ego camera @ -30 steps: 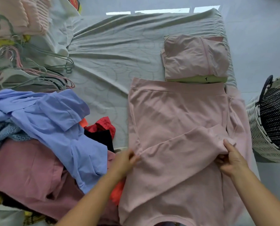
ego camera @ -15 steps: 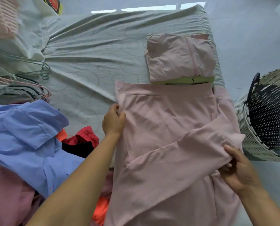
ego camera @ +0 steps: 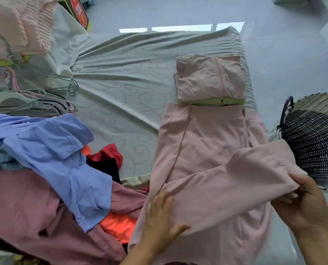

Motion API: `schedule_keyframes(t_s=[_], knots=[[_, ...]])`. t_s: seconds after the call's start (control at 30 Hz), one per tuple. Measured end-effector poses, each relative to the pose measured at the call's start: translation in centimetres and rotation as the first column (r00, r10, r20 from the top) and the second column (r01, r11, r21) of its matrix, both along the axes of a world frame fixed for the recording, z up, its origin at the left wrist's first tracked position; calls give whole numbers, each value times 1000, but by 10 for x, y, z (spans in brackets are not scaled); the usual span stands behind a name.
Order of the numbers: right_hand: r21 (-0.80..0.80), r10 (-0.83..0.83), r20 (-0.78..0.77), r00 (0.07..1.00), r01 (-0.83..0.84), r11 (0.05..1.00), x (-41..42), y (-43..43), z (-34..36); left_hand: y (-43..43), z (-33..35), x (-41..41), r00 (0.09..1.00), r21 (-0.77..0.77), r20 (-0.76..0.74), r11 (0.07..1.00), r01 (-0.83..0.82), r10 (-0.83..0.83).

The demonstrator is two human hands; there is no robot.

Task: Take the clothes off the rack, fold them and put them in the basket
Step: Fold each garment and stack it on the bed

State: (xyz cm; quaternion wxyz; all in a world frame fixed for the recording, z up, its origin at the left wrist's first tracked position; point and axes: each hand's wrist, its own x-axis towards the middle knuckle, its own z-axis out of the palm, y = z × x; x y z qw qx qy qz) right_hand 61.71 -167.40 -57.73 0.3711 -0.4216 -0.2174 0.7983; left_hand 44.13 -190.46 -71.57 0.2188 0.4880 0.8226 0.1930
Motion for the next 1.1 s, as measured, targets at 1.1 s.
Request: schedule_keyframes(t_s=[1.1], knots=[[93, 378, 444, 812, -461, 882, -220, 66, -18, -61, -26, -18, 479, -392, 676, 824, -410, 560]])
